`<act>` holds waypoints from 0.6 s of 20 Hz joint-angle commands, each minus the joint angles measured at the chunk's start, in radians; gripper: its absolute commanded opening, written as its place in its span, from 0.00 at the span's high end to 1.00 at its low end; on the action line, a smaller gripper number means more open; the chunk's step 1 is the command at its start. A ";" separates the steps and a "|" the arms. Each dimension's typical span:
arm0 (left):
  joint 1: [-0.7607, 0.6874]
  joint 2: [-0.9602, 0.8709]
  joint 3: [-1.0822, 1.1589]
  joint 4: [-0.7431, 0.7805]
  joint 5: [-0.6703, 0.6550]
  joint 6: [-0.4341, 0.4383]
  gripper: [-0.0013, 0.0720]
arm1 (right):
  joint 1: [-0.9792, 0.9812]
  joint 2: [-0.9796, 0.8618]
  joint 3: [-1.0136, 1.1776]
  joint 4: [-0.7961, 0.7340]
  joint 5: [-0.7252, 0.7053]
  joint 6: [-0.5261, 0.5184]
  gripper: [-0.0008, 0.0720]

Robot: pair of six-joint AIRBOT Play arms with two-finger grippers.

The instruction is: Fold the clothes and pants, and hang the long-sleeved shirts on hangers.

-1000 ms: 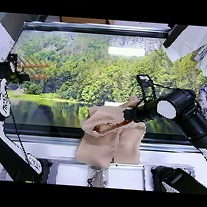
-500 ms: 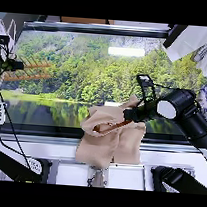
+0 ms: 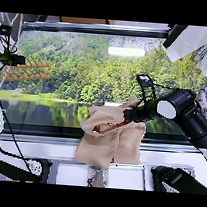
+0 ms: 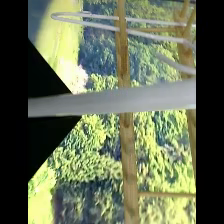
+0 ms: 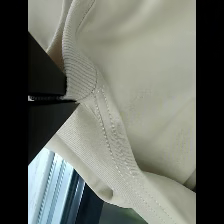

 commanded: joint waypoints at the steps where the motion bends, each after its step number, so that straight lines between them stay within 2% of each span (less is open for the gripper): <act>1: -0.043 0.089 -0.003 -0.219 -0.136 0.283 0.96 | 0.000 0.000 0.000 0.000 0.000 0.000 0.94; 4: -0.079 0.232 -0.098 -0.513 -0.301 0.729 0.96 | 0.000 0.000 0.000 0.000 0.000 0.000 0.94; 5: -0.079 0.280 -0.143 -0.608 -0.391 0.847 0.96 | 0.000 0.000 0.000 0.000 0.000 0.000 0.94; 6: -0.078 0.320 -0.187 -0.669 -0.477 0.903 0.96 | 0.000 0.000 0.000 0.000 0.000 0.000 0.94; 7: -0.078 0.354 -0.228 -0.671 -0.523 0.908 0.96 | 0.000 0.000 0.000 0.000 0.000 0.000 0.94; 11: -0.078 0.469 -0.369 -0.615 -0.521 0.915 0.96 | 0.000 0.000 0.000 0.000 0.000 0.000 0.94; 12: -0.078 0.493 -0.399 -0.616 -0.532 0.941 0.96 | 0.000 0.000 0.000 0.000 0.000 0.000 0.94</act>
